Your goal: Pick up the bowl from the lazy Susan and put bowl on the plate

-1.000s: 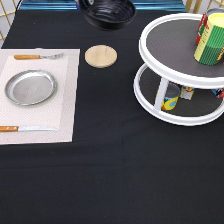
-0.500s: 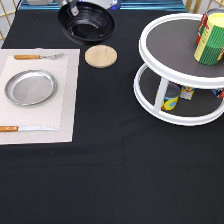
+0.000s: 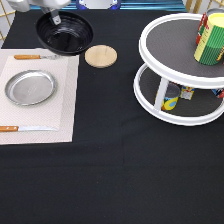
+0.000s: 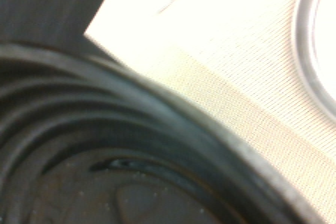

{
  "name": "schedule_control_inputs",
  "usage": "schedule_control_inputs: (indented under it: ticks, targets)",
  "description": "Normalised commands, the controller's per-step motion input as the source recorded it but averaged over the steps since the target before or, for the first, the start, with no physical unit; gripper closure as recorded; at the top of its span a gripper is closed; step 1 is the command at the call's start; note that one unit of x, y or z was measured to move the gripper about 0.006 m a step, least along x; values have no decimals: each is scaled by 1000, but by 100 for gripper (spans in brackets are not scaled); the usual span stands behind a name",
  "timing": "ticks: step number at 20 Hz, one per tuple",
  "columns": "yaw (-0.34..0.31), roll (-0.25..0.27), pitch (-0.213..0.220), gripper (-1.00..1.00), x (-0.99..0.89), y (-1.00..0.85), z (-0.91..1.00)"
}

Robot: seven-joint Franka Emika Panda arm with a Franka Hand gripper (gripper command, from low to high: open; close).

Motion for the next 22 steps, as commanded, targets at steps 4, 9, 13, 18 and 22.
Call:
schedule_control_inputs:
  ticks: [4, 9, 13, 18, 22]
  targets:
    - [-311, 0, -54, 100, -148, -201, -171]
    - [-314, 0, -45, 100, -166, -192, -151]
    - [-290, 0, -35, 100, -257, -248, -238]
    - [-275, -3, -33, 100, -346, -264, -450]
    - [-215, -5, -16, 100, -478, -253, -780]
